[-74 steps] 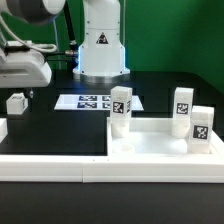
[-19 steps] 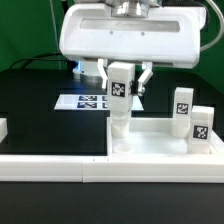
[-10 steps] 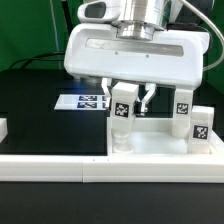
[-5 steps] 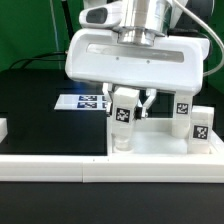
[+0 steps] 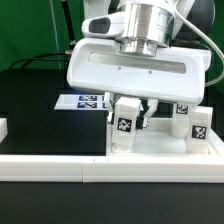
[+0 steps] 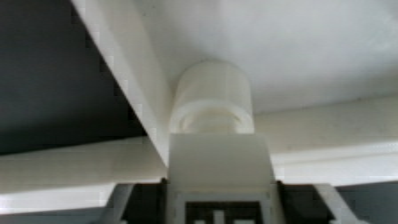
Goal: Assemble square table
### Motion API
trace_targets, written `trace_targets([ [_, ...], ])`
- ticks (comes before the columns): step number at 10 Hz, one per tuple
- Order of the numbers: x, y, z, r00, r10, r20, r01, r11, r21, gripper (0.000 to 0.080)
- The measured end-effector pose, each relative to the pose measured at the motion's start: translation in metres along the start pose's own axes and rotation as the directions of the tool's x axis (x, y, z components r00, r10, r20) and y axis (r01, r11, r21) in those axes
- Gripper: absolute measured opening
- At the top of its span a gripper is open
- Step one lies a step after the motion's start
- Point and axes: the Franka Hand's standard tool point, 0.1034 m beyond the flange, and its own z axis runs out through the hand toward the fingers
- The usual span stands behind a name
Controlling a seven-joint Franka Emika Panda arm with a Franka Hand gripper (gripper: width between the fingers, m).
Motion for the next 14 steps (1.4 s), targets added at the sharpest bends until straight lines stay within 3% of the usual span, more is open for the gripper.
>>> trace_targets([
  [3, 0.0, 0.0008, -0.0001, 0.999, 0.025, -0.047, -0.024, 1.0, 0.007, 0.0288],
  [4, 0.0003, 0.0008, -0.0001, 0.999, 0.022, -0.047, -0.022, 1.0, 0.007, 0.0384],
  [5, 0.0003, 0.0009, -0.0001, 0.999, 0.022, -0.047, -0.021, 1.0, 0.007, 0.0384],
  [6, 0.0003, 0.0009, -0.0001, 0.999, 0.022, -0.047, -0.021, 1.0, 0.007, 0.0561],
  [7, 0.0003, 0.0009, -0.0001, 0.999, 0.022, -0.047, -0.021, 1.0, 0.007, 0.0561],
  [8, 0.0003, 0.0009, -0.0001, 0.999, 0.021, -0.047, -0.021, 1.0, 0.007, 0.0631],
  [14, 0.0003, 0.0009, -0.0001, 0.999, 0.021, -0.047, -0.021, 1.0, 0.007, 0.0649],
])
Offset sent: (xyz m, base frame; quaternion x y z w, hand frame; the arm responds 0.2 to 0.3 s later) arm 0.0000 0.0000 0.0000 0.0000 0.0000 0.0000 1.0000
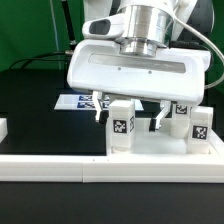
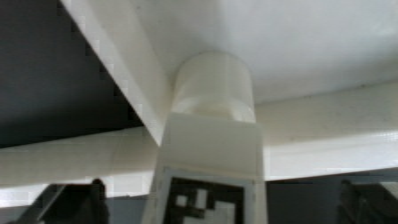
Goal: Assemble square table
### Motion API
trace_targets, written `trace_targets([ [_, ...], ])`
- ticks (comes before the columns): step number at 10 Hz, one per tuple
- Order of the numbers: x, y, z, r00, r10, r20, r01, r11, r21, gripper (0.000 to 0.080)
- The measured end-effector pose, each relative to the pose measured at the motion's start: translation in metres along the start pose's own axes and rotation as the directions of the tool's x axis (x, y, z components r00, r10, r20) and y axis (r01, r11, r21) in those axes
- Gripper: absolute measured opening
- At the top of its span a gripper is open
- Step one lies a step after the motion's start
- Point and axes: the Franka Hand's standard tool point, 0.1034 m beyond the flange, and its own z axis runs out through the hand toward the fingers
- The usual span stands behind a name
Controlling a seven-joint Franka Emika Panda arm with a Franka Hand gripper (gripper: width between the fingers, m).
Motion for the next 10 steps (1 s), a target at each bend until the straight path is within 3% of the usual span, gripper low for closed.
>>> trace_targets([
  [2, 0.001, 0.001, 0.0, 1.0, -0.007, -0.001, 0.007, 1.0, 0.0, 0.0649],
  [3, 0.009, 0.009, -0.005, 0.998, -0.067, 0.017, 0.067, 0.998, 0.004, 0.0649],
  [4, 0.015, 0.011, -0.011, 0.998, -0.05, 0.045, 0.049, 0.999, 0.019, 0.0649],
  [7, 0.025, 0.015, -0.029, 0.967, -0.057, 0.247, 0.039, 0.996, 0.075, 0.0649],
  [10, 0.034, 0.008, -0.034, 0.888, -0.042, 0.457, 0.0, 0.996, 0.092, 0.0649],
])
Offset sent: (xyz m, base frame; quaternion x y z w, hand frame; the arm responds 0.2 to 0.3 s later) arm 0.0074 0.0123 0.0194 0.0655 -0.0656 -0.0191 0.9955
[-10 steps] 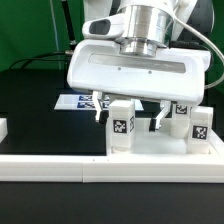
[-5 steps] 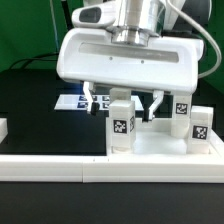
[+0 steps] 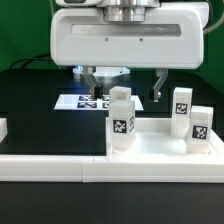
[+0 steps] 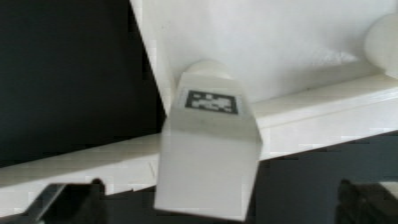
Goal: Assemble square table
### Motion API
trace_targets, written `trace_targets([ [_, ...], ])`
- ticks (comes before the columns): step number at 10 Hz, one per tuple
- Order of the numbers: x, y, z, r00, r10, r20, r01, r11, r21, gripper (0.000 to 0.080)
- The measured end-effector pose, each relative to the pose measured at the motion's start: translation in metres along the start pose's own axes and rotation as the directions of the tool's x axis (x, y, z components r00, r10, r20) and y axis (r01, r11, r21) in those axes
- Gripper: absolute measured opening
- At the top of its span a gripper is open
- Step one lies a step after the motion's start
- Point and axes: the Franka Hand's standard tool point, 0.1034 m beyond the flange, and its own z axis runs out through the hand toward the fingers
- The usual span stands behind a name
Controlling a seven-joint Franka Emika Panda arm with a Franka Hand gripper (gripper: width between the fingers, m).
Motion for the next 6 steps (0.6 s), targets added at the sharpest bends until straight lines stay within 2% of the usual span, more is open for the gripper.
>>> trace_targets([
  [1, 0.001, -0.001, 0.001, 0.995, 0.005, 0.095, -0.004, 1.0, -0.002, 0.0649],
  [2, 0.01, -0.006, 0.003, 0.998, 0.013, 0.056, -0.013, 1.0, -0.004, 0.0649],
  [3, 0.008, -0.01, 0.007, 0.998, 0.014, 0.057, -0.014, 1.0, -0.007, 0.0649],
  [6, 0.004, -0.006, 0.028, 0.999, 0.016, 0.034, -0.015, 1.0, -0.022, 0.0649],
])
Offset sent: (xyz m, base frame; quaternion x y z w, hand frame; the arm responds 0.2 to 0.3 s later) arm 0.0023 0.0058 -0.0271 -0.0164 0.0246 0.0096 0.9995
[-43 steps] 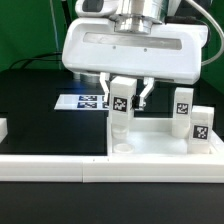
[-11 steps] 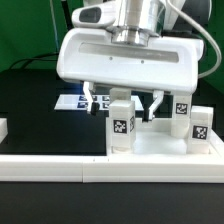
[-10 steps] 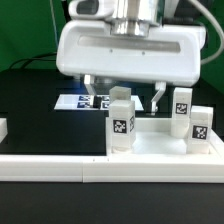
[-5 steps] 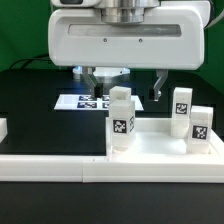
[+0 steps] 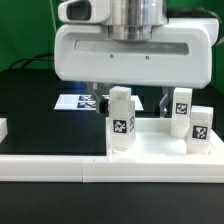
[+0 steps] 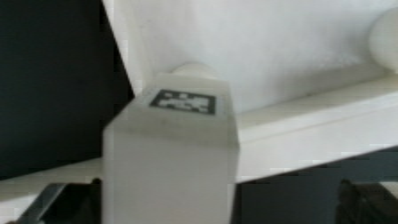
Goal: Assemble square table
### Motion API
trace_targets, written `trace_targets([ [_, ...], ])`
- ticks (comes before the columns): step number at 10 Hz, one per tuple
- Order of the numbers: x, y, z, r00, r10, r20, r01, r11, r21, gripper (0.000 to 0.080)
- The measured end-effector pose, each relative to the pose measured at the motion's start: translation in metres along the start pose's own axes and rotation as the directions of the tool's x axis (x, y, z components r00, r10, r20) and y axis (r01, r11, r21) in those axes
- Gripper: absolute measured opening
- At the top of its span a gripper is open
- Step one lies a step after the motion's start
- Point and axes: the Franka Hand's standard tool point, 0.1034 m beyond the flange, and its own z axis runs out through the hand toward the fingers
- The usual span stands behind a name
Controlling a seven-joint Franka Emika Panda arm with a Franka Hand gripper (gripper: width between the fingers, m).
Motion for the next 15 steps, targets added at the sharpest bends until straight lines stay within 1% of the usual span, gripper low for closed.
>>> trace_targets([
  [2, -0.0047, 0.0025, 0.005, 1.0, 0.017, 0.009, -0.017, 1.0, -0.007, 0.0649],
  [3, -0.0077, -0.0018, 0.0095, 0.998, 0.068, 0.006, -0.067, 0.997, -0.044, 0.0649],
  [4, -0.0077, -0.0024, 0.0097, 0.999, 0.05, 0.007, -0.05, 0.998, -0.045, 0.0649],
  [6, -0.0074, -0.0007, 0.0101, 0.996, 0.085, 0.006, -0.085, 0.995, -0.046, 0.039],
  [7, -0.0075, -0.001, 0.0103, 0.987, 0.158, 0.003, -0.158, 0.986, -0.045, 0.039],
  [8, -0.0075, -0.0011, 0.0104, 0.97, 0.242, -0.001, -0.242, 0.969, -0.045, 0.0288],
  [12, -0.0078, -0.0014, 0.0108, 0.875, 0.484, -0.012, -0.484, 0.874, -0.043, 0.0288],
  [13, -0.0062, -0.0016, 0.011, 0.829, 0.559, -0.019, -0.559, 0.828, -0.034, 0.0288],
  [15, -0.0046, 0.0004, 0.012, 0.642, 0.766, -0.036, -0.766, 0.642, -0.01, 0.0289],
])
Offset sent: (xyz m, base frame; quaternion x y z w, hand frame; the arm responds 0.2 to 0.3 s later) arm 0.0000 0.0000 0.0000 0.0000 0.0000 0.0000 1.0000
